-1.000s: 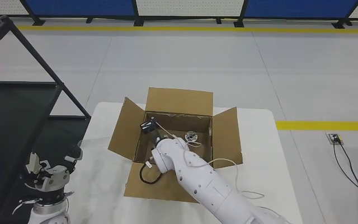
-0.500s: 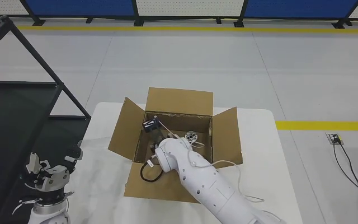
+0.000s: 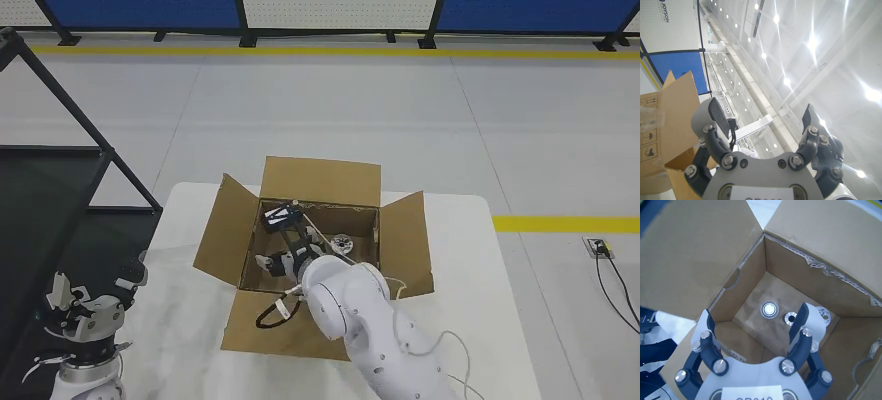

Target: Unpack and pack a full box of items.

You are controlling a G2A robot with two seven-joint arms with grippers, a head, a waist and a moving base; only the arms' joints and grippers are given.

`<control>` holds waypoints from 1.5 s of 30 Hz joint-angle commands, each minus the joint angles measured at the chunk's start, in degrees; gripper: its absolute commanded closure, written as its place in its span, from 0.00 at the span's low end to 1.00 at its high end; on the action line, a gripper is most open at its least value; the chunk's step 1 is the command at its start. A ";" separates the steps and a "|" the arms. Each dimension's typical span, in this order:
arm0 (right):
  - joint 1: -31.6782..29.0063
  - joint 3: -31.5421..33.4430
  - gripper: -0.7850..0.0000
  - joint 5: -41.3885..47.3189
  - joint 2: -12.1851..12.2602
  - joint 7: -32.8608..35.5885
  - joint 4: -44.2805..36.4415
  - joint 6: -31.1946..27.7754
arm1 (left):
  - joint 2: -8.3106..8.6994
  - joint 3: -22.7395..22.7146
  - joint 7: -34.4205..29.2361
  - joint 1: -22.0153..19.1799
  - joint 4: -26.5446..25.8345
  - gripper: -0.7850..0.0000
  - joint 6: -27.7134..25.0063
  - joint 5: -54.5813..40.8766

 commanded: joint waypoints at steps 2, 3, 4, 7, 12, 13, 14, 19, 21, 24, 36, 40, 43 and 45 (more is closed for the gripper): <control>-6.40 2.44 0.00 1.08 0.97 0.30 -10.48 -3.48 | 0.00 0.00 0.00 0.00 0.00 0.00 0.00 0.00; -8.08 3.43 0.00 1.01 1.25 0.08 -13.05 -3.73 | 0.00 0.00 0.00 0.00 0.00 0.00 0.00 0.00; -8.08 3.43 0.00 1.01 1.25 0.08 -13.05 -3.73 | 0.00 0.00 0.00 0.00 0.00 0.00 0.00 0.00; -8.08 3.43 0.00 1.01 1.25 0.08 -13.05 -3.73 | 0.00 0.00 0.00 0.00 0.00 0.00 0.00 0.00; -8.08 3.43 0.00 1.01 1.25 0.08 -13.05 -3.73 | 0.00 0.00 0.00 0.00 0.00 0.00 0.00 0.00; -8.08 3.43 0.00 1.01 1.25 0.08 -13.05 -3.73 | 0.00 0.00 0.00 0.00 0.00 0.00 0.00 0.00; -8.08 3.43 0.00 1.01 1.25 0.08 -13.05 -3.73 | 0.00 0.00 0.00 0.00 0.00 0.00 0.00 0.00; -8.90 4.03 0.00 3.33 1.28 -1.57 -12.78 -4.59 | 0.02 -0.09 0.84 -0.10 -0.89 0.00 0.82 1.02; -9.15 5.77 0.00 6.18 1.39 -2.70 -13.06 -5.46 | -0.04 0.24 2.91 -0.60 -1.65 0.00 1.01 2.89; -10.19 9.84 0.00 13.48 1.63 -3.27 -15.42 -6.62 | 0.13 1.55 2.80 -1.54 -2.72 0.00 3.90 8.22; -17.27 32.41 0.00 39.03 4.00 -0.15 -24.62 -9.81 | 0.51 7.18 5.16 -4.73 -3.30 0.00 9.56 26.65; -18.71 39.67 0.00 46.32 4.74 0.16 -24.20 -6.70 | 0.43 9.41 4.46 -4.94 -5.32 0.00 10.13 26.83; -19.44 43.80 0.00 49.22 5.38 -0.12 -23.71 -6.53 | 0.37 11.50 3.28 -5.02 -6.72 0.00 10.99 27.03; -19.94 46.01 0.00 50.34 5.81 -0.22 -23.16 -6.48 | 0.31 13.05 3.08 -5.30 -7.17 0.00 11.32 27.81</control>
